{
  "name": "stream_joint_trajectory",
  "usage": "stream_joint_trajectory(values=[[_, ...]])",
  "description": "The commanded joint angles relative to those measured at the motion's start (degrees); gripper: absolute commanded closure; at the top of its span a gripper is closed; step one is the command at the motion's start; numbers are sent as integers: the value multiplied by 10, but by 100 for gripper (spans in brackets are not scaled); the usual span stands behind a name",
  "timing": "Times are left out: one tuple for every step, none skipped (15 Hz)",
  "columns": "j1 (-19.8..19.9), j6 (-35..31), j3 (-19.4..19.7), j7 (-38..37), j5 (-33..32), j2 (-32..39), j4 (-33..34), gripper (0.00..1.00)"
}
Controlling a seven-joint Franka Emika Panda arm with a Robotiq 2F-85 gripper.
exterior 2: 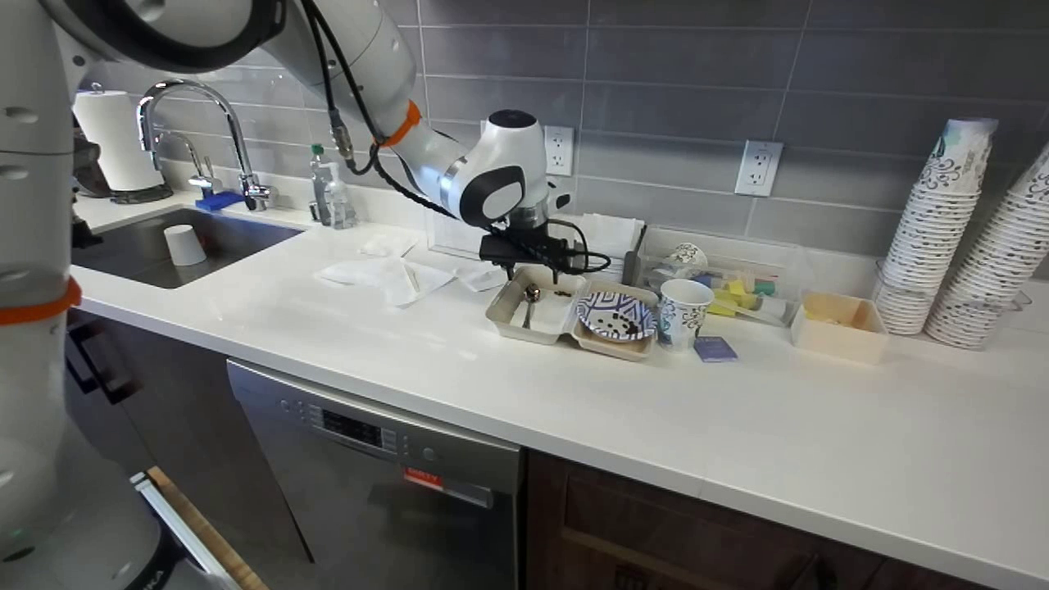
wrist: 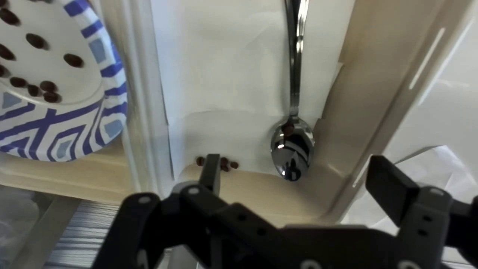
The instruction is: Pick up the spoon from the left side of the take away pack, scoop some of the contents on the same side of the take away pack, place them in the mug and place the spoon in the bowl
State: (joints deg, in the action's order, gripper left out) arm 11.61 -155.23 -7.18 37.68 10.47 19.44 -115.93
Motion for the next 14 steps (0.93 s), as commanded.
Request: stream_joint_trajectory(values=[[41, -36, -42, 82, 69, -15, -29, 0], [50, -40, -50, 103, 85, -20, -34, 0], [58, -46, -59, 126, 104, -26, -41, 0], [66, -49, -65, 146, 121, -31, -48, 0], [74, -45, -73, 170, 144, -34, -50, 0], [81, -39, -78, 194, 165, -36, -52, 0], [72, 6, -59, 186, 148, -42, -53, 0], [52, -23, -47, 166, 139, -22, -30, 0], [51, -19, -43, 168, 140, -23, -31, 0], [50, -19, -42, 168, 139, -23, -29, 0], [49, -19, -41, 167, 139, -23, -28, 0], [48, -19, -41, 167, 139, -23, -28, 0], [53, -31, -52, 189, 152, -19, -26, 0], [56, -34, -60, 206, 160, -20, -28, 0]])
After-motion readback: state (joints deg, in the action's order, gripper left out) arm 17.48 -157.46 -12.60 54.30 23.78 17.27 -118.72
